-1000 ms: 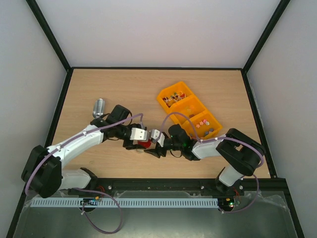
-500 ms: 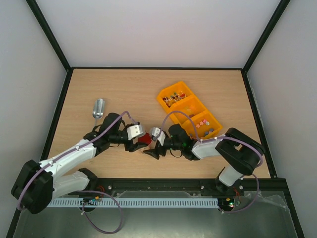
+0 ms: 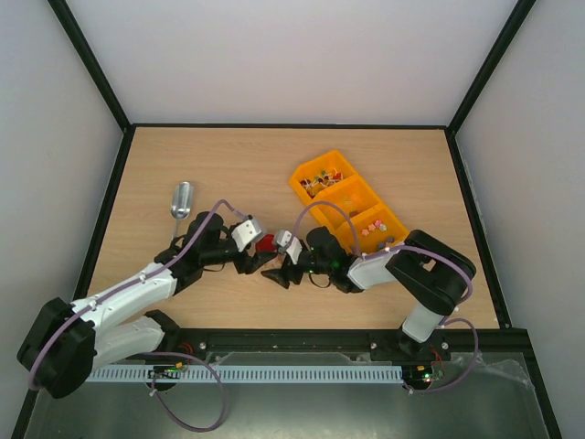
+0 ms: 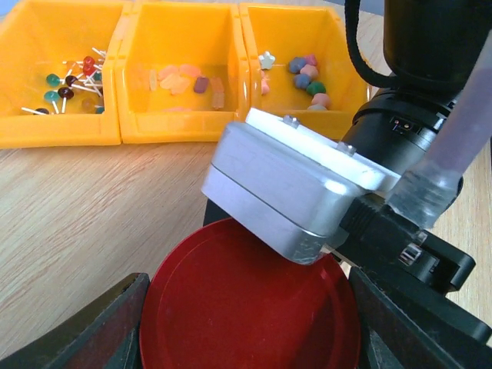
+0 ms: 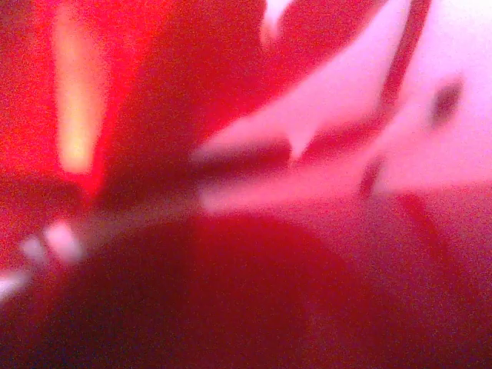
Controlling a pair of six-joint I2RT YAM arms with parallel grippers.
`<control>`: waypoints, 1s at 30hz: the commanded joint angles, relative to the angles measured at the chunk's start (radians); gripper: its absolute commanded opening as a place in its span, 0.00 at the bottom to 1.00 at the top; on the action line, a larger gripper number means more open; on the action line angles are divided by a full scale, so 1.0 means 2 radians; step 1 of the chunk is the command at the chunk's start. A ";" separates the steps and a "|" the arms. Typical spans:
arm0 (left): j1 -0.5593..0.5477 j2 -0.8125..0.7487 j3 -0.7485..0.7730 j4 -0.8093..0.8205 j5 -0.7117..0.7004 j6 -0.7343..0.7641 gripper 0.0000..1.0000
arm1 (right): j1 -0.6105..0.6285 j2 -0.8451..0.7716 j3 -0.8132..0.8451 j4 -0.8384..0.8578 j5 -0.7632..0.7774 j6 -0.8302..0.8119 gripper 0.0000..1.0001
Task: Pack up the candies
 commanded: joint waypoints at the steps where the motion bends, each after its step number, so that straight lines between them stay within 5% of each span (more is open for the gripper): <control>1: -0.004 -0.008 -0.008 0.036 -0.007 -0.027 0.45 | -0.001 0.011 0.014 0.024 0.005 0.009 0.84; 6: -0.003 -0.011 -0.009 0.021 0.018 -0.016 0.45 | 0.000 0.013 0.011 0.025 0.011 -0.015 0.58; 10: 0.011 -0.016 -0.007 -0.017 0.053 0.037 0.44 | -0.001 0.007 0.005 0.022 -0.009 -0.039 0.49; 22: 0.031 0.000 0.029 -0.191 0.151 0.263 0.40 | -0.010 0.001 -0.006 0.021 -0.054 -0.085 0.46; 30: 0.032 0.011 0.043 -0.209 0.142 0.294 0.38 | -0.010 -0.002 -0.003 0.015 -0.080 -0.100 0.52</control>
